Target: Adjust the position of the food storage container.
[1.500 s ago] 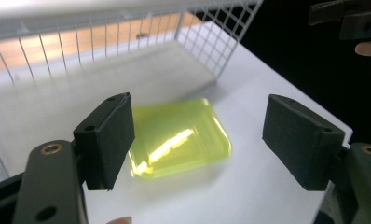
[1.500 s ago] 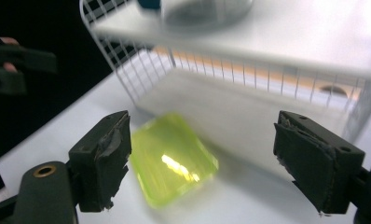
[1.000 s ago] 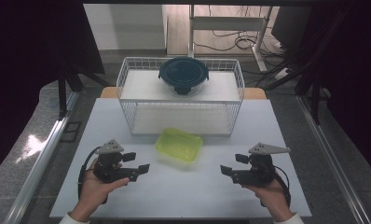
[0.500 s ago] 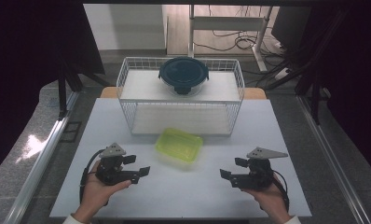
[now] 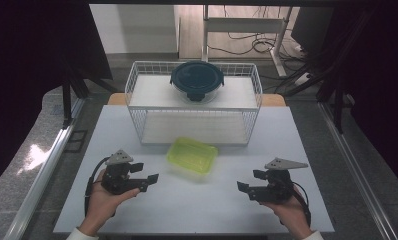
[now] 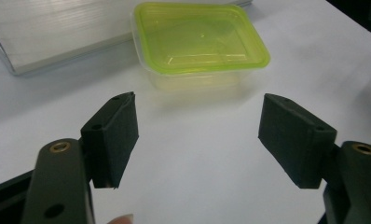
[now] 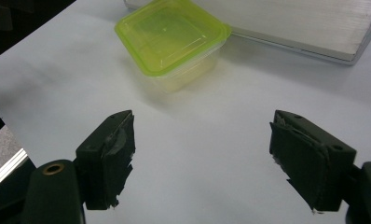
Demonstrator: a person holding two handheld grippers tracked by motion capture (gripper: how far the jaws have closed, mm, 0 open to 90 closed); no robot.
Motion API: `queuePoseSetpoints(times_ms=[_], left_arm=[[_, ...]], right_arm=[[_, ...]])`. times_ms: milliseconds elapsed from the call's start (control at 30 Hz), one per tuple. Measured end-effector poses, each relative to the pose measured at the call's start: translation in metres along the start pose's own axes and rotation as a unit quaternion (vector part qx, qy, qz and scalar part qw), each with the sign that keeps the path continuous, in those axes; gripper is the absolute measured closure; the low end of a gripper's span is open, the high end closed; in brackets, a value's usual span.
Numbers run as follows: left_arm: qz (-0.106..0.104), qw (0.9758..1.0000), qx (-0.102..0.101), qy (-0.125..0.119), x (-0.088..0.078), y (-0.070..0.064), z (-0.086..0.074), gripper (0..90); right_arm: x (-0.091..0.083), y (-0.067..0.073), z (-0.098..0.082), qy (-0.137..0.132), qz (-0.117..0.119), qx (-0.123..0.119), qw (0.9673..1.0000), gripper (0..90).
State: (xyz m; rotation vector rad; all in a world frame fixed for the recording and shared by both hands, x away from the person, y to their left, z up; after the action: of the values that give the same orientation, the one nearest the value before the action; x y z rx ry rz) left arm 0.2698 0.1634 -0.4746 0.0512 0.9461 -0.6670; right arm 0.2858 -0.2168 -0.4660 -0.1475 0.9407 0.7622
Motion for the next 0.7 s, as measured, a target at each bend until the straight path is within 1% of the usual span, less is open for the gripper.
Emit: queuePoseSetpoints(times_ms=[100,167,333,433,500,567,633,700], left_arm=[[0.004,1.0000,0.000,0.003,0.004,0.003,0.005,30.4],[0.012,0.9999,0.003,0.005,0.008,0.005,0.012,32.3],[0.021,0.9996,0.006,0.018,0.019,0.011,0.030,33.9],[0.026,0.9993,0.017,0.020,0.025,0.014,0.040,35.9],[0.029,0.9991,0.020,0.024,0.029,0.018,0.045,40.0],[0.031,0.9988,0.024,0.030,0.033,0.021,0.050,46.0],[0.033,0.9984,0.026,0.037,0.038,0.026,0.055,49.2],[0.033,0.9984,0.025,0.039,0.042,0.029,0.060,51.5]], right_arm=[[0.000,0.000,0.000,0.001,0.001,0.000,1.0000,22.4],[0.001,-0.001,0.000,0.002,0.001,0.002,1.0000,22.4],[0.002,-0.003,-0.001,0.006,0.001,0.005,1.0000,22.4],[0.002,-0.004,-0.002,0.006,0.000,0.006,1.0000,22.5],[0.003,-0.005,-0.002,0.006,0.000,0.008,1.0000,22.5],[0.003,-0.005,-0.002,0.009,0.000,0.010,0.9999,22.5],[0.004,-0.006,-0.003,0.011,-0.001,0.011,0.9999,22.5],[0.004,-0.007,-0.003,0.011,-0.002,0.011,0.9999,22.5]])
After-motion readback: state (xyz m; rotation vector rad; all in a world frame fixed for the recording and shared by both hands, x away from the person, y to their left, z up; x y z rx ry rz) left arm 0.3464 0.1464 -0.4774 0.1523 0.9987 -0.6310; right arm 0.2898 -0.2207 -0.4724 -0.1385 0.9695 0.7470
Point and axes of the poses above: each handheld gripper's, and its own axes: x roughly forward along the jaws, z roughly out of its top, y roughly to its left, the point moved 4 cm from there along x, roughly forward along the jaws, and after that the axes turned 12 degrees about y, right-handed, at the moved point
